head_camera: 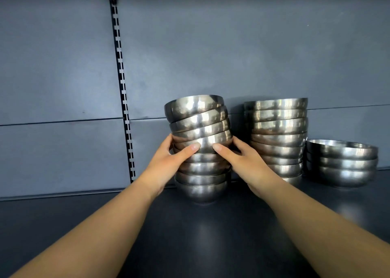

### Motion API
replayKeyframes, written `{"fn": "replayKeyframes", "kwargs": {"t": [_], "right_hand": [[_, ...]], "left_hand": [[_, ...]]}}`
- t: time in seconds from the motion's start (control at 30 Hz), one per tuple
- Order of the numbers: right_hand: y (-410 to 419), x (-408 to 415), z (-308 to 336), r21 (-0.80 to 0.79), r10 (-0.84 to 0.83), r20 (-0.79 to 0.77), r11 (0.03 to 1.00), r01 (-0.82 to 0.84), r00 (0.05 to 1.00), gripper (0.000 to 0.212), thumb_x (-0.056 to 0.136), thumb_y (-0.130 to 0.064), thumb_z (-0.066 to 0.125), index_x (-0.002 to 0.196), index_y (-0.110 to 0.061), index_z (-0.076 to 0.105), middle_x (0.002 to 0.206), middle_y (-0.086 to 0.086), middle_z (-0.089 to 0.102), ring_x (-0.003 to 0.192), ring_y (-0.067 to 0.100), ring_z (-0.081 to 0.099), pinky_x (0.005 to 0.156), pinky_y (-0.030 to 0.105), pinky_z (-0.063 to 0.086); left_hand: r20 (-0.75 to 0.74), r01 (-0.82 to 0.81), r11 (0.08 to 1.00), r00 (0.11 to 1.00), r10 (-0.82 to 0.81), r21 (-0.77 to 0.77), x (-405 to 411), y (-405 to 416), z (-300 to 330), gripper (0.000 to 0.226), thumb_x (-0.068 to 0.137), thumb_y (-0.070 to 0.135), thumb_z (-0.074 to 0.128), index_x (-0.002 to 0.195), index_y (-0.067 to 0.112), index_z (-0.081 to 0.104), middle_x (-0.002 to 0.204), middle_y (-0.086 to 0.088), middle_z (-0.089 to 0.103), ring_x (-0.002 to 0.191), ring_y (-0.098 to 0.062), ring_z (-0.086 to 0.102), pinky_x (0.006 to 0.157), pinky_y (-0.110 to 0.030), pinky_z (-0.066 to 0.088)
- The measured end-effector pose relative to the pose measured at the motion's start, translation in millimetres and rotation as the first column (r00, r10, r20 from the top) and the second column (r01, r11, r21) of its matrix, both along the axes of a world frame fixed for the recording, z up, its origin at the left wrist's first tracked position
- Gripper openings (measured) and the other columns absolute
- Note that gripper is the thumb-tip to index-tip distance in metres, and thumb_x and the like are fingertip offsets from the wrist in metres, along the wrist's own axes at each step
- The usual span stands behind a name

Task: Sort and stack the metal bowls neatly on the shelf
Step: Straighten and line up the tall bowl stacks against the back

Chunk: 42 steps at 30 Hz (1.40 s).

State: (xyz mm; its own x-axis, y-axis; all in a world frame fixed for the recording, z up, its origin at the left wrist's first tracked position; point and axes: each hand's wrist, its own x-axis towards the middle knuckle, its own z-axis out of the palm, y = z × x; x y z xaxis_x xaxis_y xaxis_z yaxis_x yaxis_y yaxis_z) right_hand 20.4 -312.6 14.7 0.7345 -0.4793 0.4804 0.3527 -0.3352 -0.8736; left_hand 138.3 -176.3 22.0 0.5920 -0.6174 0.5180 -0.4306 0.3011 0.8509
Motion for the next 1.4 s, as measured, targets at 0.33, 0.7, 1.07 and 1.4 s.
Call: {"fn": "replayKeyframes", "kwargs": {"t": [0.33, 0.7, 1.07, 1.4], "right_hand": [[0, 0, 5, 0.063, -0.017, -0.005, 0.998, 0.017, 1.000, 0.032, 0.067, -0.038, 0.073, 0.093, -0.022, 0.066, 0.095, -0.006, 0.072, 0.091, 0.009, 0.066, 0.076, 0.022, 0.049], [-1, -2, 9, 0.029, -0.085, -0.134, 0.996, 0.089, 0.987, 0.068, 0.060, -0.048, 0.074, 0.119, -0.018, 0.057, 0.116, -0.003, 0.063, 0.104, 0.013, 0.060, 0.088, 0.029, 0.050], [1, 0, 15, 0.091, 0.054, -0.077, 0.995, -0.047, 0.996, 0.080, 0.042, -0.057, 0.078, 0.112, -0.022, 0.060, 0.107, -0.007, 0.070, 0.099, 0.009, 0.065, 0.088, 0.030, 0.049], [-3, 1, 20, 0.053, -0.013, -0.013, 0.998, 0.014, 1.000, 0.030, 0.066, -0.030, 0.077, 0.089, -0.015, 0.064, 0.094, -0.002, 0.072, 0.086, 0.007, 0.068, 0.068, 0.017, 0.050]], "left_hand": [[0.074, 0.049, 0.998, 0.996, -0.046, -0.031, 5, 3, 8, 0.048, 0.067, 0.031, 0.074, 0.112, 0.022, 0.059, 0.114, 0.010, 0.066, 0.106, 0.003, 0.059, 0.079, -0.011, 0.048], [0.005, 0.003, 1.000, 1.000, -0.003, -0.024, 7, 0, 5, 0.069, 0.045, 0.050, 0.074, 0.108, 0.024, 0.062, 0.107, 0.012, 0.068, 0.096, 0.001, 0.064, 0.076, -0.014, 0.048], [0.036, 0.055, 0.997, 0.998, -0.057, 0.054, 7, -3, 7, 0.060, 0.050, 0.040, 0.083, 0.103, 0.027, 0.058, 0.087, 0.019, 0.072, 0.087, 0.001, 0.067, 0.067, -0.010, 0.050], [0.037, -0.015, 0.998, 0.999, 0.013, 0.053, 6, -4, 5, 0.061, 0.048, 0.035, 0.085, 0.103, 0.024, 0.062, 0.099, 0.008, 0.071, 0.095, -0.010, 0.067, 0.082, -0.025, 0.051]]}}
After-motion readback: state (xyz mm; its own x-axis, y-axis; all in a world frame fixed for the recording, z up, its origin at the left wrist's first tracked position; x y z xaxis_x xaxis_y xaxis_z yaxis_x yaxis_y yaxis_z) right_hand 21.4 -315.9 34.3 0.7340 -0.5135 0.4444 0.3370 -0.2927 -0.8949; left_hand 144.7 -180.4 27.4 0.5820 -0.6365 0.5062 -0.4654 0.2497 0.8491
